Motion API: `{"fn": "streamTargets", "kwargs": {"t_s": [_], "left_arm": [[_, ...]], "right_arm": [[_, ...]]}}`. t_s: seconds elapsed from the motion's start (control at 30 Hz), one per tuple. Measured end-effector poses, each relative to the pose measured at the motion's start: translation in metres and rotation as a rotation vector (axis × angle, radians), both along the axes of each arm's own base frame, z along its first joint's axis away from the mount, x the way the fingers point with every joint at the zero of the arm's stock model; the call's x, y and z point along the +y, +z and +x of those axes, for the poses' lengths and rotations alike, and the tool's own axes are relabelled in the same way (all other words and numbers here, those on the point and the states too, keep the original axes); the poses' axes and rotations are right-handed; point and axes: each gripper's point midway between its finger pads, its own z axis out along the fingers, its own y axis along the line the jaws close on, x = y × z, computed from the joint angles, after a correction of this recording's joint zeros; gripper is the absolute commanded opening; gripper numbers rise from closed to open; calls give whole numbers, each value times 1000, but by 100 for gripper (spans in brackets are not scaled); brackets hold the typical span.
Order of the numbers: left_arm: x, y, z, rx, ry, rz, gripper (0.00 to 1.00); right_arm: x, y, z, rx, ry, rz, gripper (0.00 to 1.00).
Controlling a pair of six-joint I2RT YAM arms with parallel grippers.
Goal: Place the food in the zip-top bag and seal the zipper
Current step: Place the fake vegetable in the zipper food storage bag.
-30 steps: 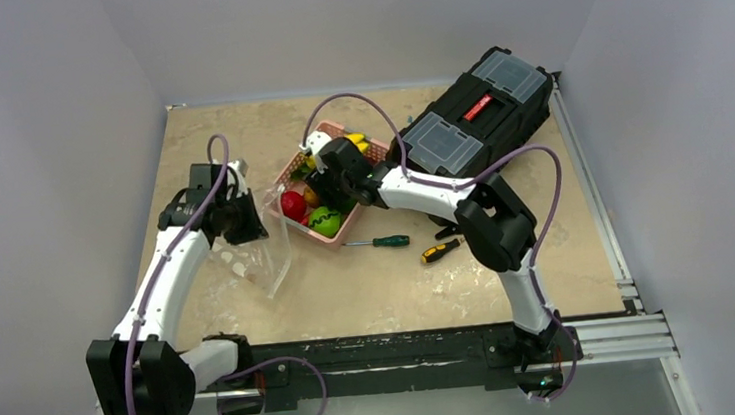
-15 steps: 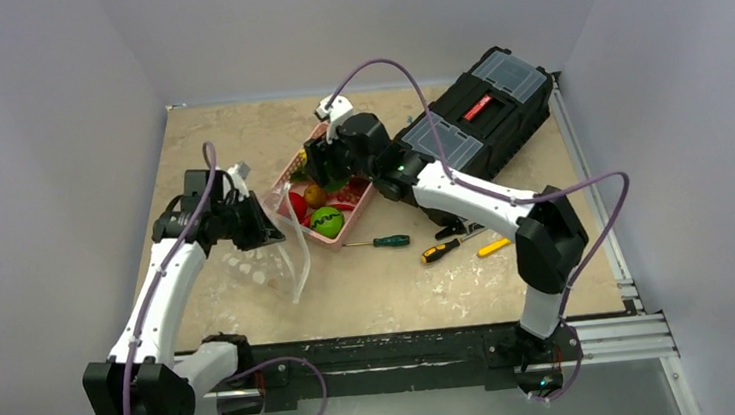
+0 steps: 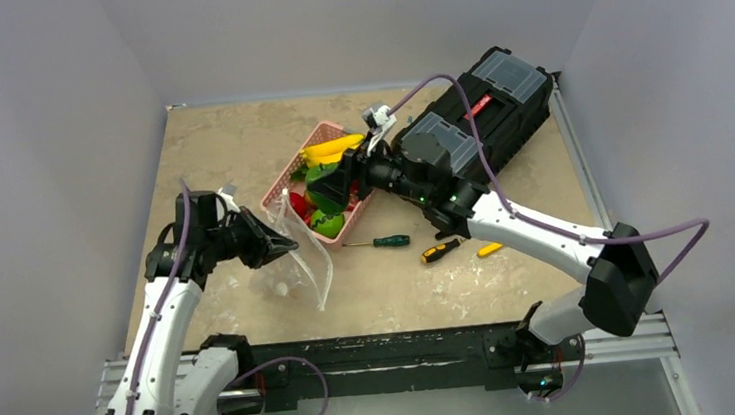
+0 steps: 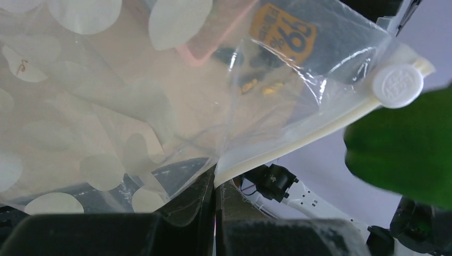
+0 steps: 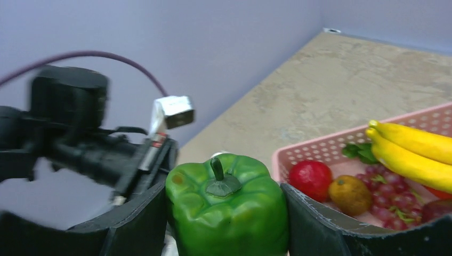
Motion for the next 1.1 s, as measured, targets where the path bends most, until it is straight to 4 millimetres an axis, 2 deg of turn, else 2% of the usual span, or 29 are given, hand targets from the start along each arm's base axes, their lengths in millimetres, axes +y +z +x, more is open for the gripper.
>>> {"fn": "streamTargets", "kwargs": {"t_s": [0.17,0.33,0.5,0.67,0.9,1.0,1.1], "left_arm": [[-2,-8,0,66,30,-31,0],[-3,-6,0,63,33,-42,0],[-4,2,-1,54,27,-49,0],[-4,18,-5,7,23,-56,0],[-1,17,-5,3,36,-40,0],[1,15,-7,14,42,-30,0],[-2,22,-10,4,25,-43,0]], "right_arm": [[10,21,-34,1,157,164,0],[33,5,-70,10,328,218,0],[46,-16,-92,-10,437,241,0],[53,-22,-92,-16,469,290,0],[53,-27,-81,-32,412,292,0],[51,-36,-72,-37,358,261,0],[50,-51,-61,-20,300,213,0]]}}
